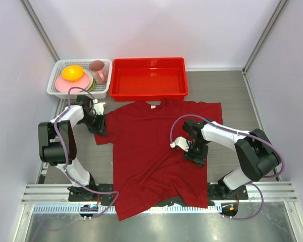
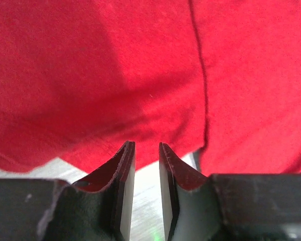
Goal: Pin the brooch onto the clothing
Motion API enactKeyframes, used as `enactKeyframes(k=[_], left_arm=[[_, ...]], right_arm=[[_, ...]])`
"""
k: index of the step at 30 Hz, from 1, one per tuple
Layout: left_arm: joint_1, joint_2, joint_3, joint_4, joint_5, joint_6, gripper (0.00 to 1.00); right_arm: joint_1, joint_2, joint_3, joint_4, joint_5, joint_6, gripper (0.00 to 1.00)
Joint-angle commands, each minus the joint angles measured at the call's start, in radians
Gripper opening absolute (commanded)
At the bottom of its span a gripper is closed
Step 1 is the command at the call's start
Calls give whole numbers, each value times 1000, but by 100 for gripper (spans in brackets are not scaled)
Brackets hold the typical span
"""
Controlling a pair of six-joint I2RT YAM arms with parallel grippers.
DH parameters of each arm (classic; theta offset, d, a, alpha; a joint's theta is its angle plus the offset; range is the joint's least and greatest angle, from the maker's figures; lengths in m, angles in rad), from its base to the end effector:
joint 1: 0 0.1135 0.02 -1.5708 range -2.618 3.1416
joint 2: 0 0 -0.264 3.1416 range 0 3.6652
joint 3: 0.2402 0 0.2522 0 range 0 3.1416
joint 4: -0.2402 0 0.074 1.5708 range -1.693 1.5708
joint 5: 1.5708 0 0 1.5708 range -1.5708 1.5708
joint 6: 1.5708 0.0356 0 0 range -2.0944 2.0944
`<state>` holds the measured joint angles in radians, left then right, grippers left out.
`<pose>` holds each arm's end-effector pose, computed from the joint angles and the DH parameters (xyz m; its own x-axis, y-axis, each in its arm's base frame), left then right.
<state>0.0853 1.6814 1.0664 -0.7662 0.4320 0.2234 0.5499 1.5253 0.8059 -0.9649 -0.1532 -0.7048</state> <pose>0.3040 0.0110 0.1791 -0.9539 0.1204 -0.2749 0.2180 0.9074 -0.3592 0.1842 0.1193 0.1525 -0.3202 -0.9473 -0.0120 -0.9310 0.3123 0.1889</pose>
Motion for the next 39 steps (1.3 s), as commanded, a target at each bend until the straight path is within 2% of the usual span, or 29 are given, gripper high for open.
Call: enactKeyframes(k=[1, 8, 13, 16, 17, 20, 25, 27, 28, 29, 32, 35, 39], left_arm=[[1, 76, 26, 71, -59, -44, 28], [27, 133, 85, 56, -148, -19, 24], [31, 118, 102, 22, -130, 14, 25], [30, 58, 101, -2, -67, 56, 35], [30, -3, 102, -11, -3, 68, 42], [24, -127, 112, -28, 65, 90, 54], [-50, -247, 184, -61, 62, 125, 59], [-116, -268, 202, -67, 48, 125, 61], [-136, -273, 213, -68, 42, 119, 62], [-177, -276, 227, -65, 31, 114, 62], [-241, -284, 245, -45, 11, 100, 63], [-272, -262, 274, -41, 13, 88, 63], [-292, -189, 349, -67, 42, 77, 63]], right_arm=[[4, 49, -66, 74, 107, -31, 54], [4, 6, -120, 20, 196, -79, 55], [4, -45, 26, -70, 65, -50, 69], [4, -111, 155, -106, 9, -6, 76], [-1, -128, 186, -109, -8, 5, 78], [-37, -186, 301, -113, -19, 51, 84], [-250, -137, 438, -155, 23, 62, 83], [-335, -107, 463, -175, 58, 68, 78], [-432, -91, 489, -182, 69, 79, 77], [-474, -74, 498, -192, 79, 87, 75], [-634, -99, 480, -151, 150, 111, 70], [-729, -140, 418, -123, 224, 47, 69], [-771, -162, 323, -124, 259, -201, 68]])
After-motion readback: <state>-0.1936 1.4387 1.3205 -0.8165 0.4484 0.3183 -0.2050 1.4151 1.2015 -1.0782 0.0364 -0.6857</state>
